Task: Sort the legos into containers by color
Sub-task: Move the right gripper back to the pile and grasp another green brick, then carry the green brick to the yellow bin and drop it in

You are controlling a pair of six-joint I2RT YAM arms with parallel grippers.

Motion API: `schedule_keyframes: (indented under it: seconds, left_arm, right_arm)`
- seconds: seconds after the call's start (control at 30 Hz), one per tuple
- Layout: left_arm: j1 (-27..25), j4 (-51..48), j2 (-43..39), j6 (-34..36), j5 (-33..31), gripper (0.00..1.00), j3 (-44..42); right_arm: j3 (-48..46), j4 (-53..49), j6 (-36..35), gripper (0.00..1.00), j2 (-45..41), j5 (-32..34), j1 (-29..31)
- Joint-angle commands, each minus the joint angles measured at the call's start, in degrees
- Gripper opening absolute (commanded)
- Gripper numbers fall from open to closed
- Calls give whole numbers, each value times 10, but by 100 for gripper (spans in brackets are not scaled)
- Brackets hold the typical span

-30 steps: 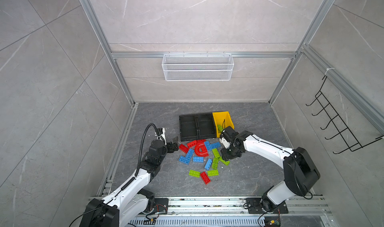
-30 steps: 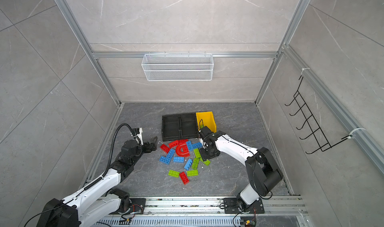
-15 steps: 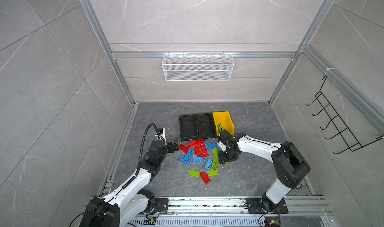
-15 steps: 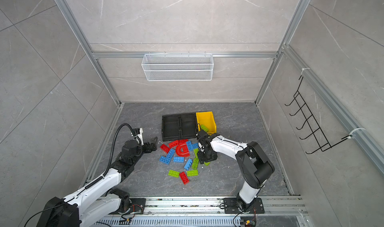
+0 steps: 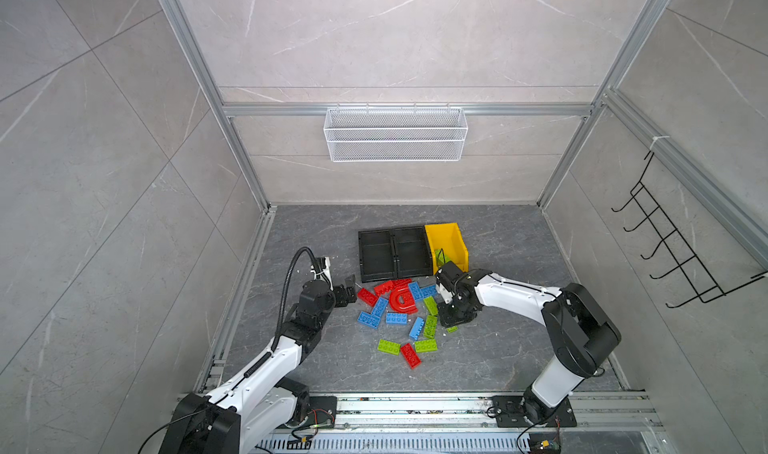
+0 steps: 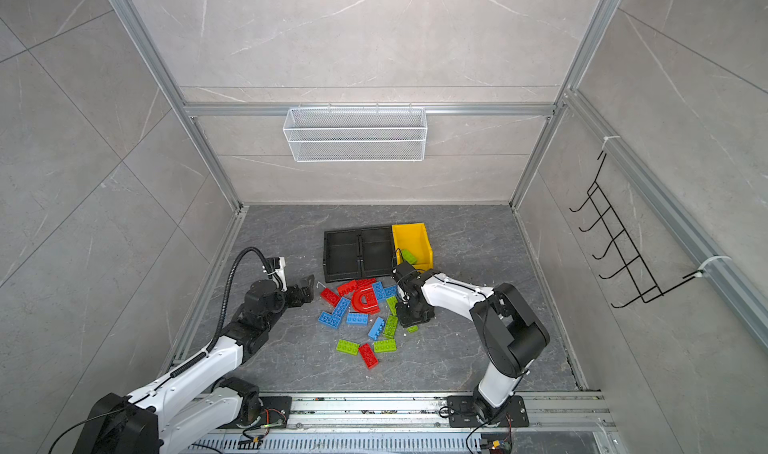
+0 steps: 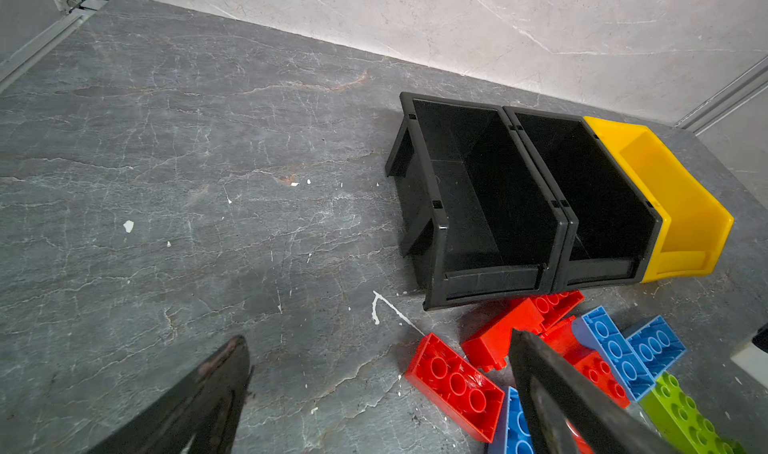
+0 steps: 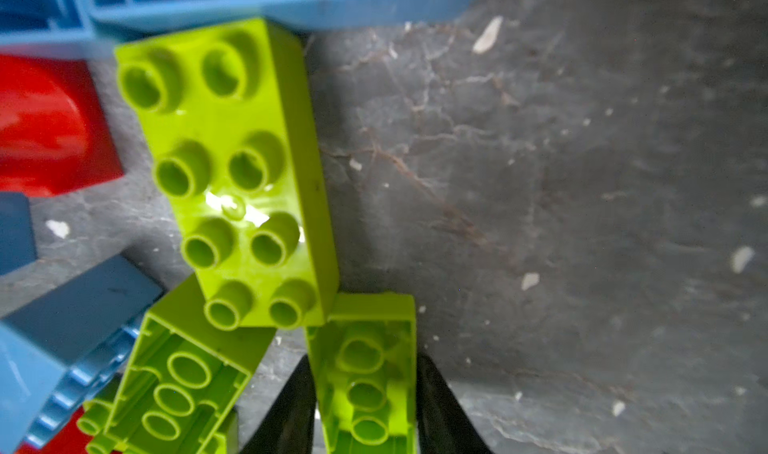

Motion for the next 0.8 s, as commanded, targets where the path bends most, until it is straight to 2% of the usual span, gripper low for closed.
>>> schedule_keyframes:
  seconds: [0.0,0.23,0.43,0.77]
  left_arm:
    - [1,9,-8,4,-8,100,18]
    - [1,8,-5,6,-14,100,19]
    - [1,7,1,7,-16,100,21]
    - [1,9,-1,8,-13,100,20]
  right_arm:
    - [-22,7,21,34,-23,3,2]
    - [-15,-6,10,26,-80,56,-13]
    - [28,37,-15,25,-91,7,-72]
    - [192,90,-63,26,16,-1,-144]
